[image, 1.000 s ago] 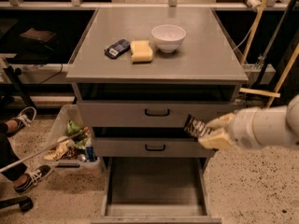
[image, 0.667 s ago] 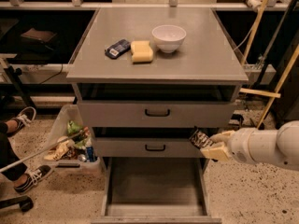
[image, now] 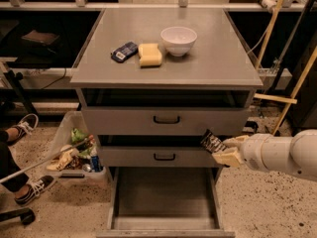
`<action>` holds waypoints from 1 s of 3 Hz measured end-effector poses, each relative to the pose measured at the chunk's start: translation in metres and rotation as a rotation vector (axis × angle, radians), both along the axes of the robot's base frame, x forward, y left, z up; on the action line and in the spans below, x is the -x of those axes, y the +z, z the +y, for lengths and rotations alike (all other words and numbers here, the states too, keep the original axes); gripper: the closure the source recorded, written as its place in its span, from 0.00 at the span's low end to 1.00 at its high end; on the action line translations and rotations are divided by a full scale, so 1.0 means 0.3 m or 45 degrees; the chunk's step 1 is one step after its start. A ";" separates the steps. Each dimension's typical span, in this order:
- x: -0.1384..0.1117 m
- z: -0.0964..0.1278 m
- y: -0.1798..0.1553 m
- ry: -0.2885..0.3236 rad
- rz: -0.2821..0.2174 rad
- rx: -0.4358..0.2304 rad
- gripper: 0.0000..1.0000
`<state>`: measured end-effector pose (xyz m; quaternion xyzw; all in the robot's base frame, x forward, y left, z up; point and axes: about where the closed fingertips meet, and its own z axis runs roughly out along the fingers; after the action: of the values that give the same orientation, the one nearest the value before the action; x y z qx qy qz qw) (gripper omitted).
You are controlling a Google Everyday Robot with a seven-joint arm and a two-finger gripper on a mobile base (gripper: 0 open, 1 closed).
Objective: Place rxbar chocolate into bottom drawer
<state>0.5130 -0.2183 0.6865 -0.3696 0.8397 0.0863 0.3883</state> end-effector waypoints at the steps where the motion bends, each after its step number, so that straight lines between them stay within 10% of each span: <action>1: 0.043 0.044 -0.211 0.003 0.032 -0.026 1.00; 3: -0.207 -0.054 -0.643 -0.240 -0.034 -0.169 1.00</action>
Offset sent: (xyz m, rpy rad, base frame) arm 0.0629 -0.0230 -0.3024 0.2544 -0.0318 -0.3057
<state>0.5750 -0.2346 0.4937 -0.2637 0.8579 0.0998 0.4297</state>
